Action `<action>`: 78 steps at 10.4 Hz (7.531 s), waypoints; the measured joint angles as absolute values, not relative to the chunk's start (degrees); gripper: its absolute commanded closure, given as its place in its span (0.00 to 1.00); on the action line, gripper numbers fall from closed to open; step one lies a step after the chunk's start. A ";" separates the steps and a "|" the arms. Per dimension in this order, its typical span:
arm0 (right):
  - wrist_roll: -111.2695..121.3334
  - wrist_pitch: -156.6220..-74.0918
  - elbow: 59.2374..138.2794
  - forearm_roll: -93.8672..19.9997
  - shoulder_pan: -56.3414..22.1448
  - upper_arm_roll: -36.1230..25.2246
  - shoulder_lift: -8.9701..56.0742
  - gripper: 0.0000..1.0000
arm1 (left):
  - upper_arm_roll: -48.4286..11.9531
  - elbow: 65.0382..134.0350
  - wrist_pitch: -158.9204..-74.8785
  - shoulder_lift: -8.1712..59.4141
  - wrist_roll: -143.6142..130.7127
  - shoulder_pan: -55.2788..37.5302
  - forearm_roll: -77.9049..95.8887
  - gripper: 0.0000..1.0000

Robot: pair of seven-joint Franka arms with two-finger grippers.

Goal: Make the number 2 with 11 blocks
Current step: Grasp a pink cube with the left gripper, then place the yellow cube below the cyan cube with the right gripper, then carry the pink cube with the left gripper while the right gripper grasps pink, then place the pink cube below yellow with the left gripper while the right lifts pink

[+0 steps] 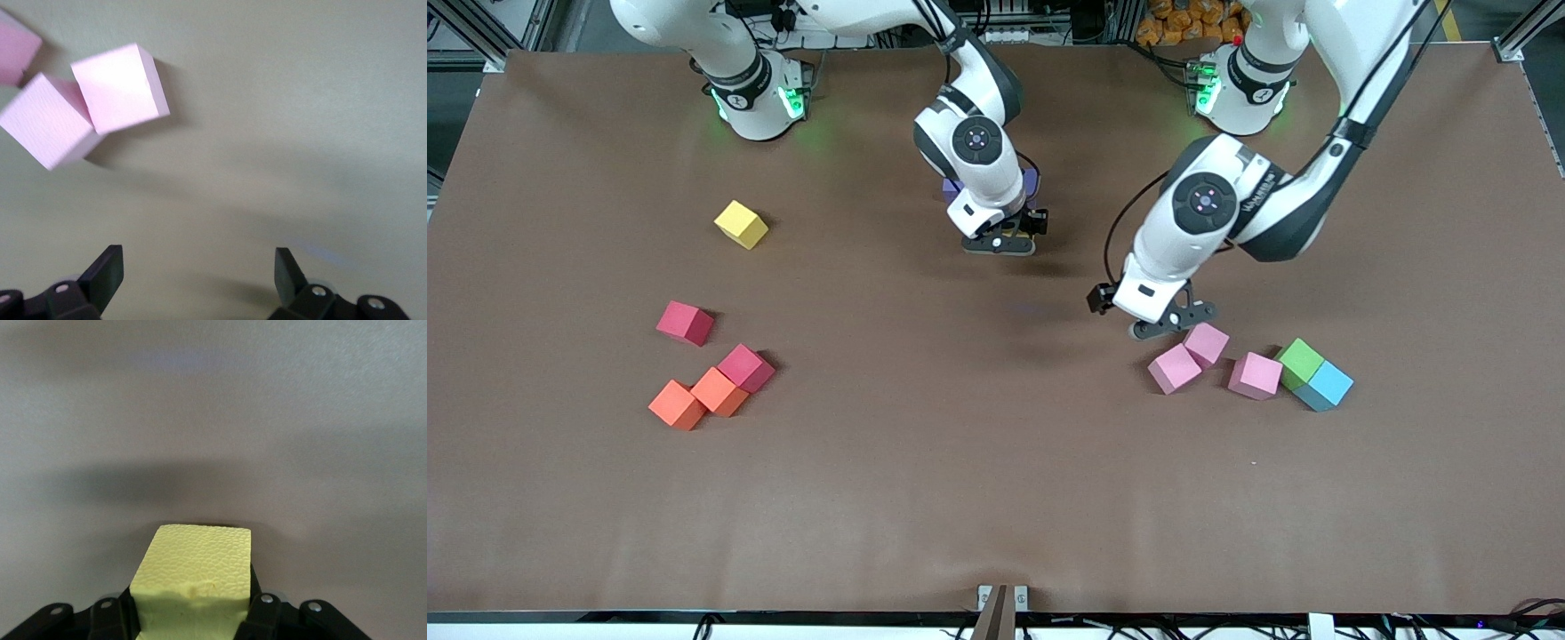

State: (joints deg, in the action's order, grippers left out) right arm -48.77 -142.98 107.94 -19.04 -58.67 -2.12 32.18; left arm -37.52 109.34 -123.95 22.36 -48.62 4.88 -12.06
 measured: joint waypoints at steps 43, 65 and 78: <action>-17.32 -128.41 101.18 -9.38 -39.34 -9.46 30.22 0.00 | -32.58 104.09 -134.45 38.68 -3.87 6.09 -31.43 0.92; 17.23 -122.61 114.12 -25.14 -11.54 -26.14 27.72 0.00 | -41.50 104.99 -129.89 39.25 -74.99 -10.70 -28.13 0.89; 17.20 -131.62 124.65 -28.24 -13.48 -25.35 23.62 0.00 | -41.55 106.81 -129.89 40.69 -74.40 -15.37 -30.13 0.87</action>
State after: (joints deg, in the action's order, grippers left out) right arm 17.20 -131.62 124.65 -28.24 -13.48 -25.35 23.62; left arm -41.55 106.81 -129.89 40.69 -74.40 -15.37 -30.13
